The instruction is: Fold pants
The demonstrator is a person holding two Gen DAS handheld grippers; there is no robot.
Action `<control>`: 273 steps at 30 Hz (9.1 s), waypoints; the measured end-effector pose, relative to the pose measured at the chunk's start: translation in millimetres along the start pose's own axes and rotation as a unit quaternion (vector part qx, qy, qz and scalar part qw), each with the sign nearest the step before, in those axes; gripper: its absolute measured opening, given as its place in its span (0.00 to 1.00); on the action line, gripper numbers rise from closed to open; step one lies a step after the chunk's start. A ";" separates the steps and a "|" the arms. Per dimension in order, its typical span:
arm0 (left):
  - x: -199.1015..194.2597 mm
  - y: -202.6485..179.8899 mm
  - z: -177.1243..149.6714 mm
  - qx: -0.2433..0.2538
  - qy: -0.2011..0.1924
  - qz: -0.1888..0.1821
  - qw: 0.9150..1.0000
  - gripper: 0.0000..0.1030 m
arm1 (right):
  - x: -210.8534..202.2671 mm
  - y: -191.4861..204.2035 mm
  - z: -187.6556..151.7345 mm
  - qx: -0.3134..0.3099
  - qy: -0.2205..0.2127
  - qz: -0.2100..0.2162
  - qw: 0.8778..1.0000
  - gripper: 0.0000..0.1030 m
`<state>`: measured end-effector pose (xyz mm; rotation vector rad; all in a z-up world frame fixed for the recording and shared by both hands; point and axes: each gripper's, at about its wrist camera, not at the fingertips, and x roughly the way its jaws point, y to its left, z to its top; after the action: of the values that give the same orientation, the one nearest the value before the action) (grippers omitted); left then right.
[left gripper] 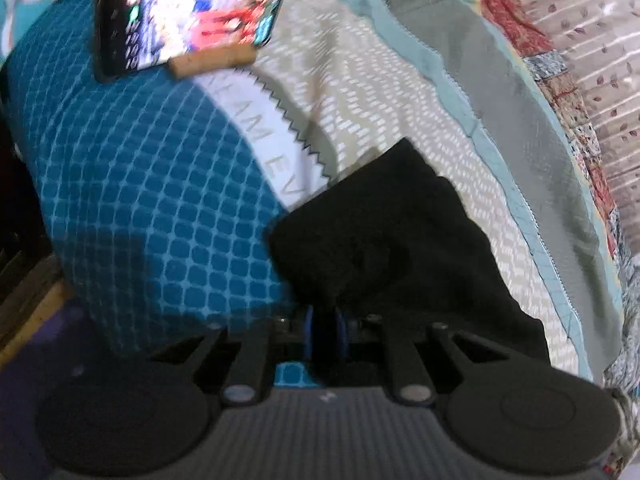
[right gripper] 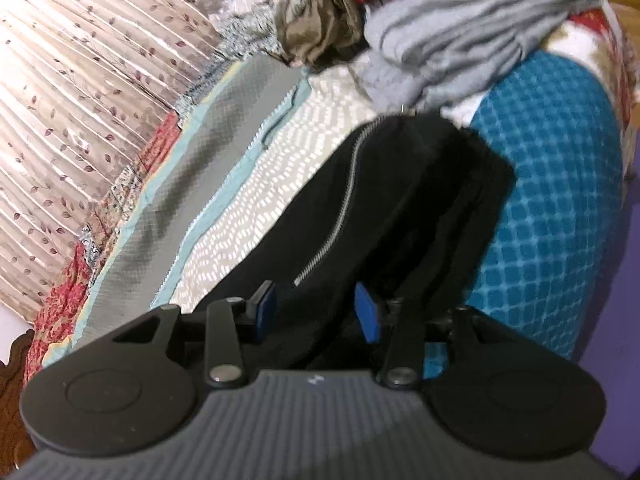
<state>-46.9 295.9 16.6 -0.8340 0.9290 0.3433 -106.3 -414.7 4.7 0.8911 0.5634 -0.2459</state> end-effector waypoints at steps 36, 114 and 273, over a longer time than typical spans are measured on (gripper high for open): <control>-4.6 -10.9 12.6 0.011 0.011 -0.004 1.000 0.12 | 95.8 88.0 -96.7 0.021 0.264 0.122 0.957 0.40; 52.1 -171.3 -142.6 0.363 0.057 0.035 0.929 0.43 | -9.6 -93.7 40.2 0.160 -0.092 -0.012 0.983 0.50; 18.9 -185.6 -143.9 0.452 0.027 -0.126 0.883 0.51 | 120.8 152.7 -80.8 -0.220 0.143 0.048 0.964 0.25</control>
<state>-7.8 65.2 43.9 -0.0852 0.8878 -0.3434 30.0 -254.1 -1.6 0.5194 0.8033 0.0997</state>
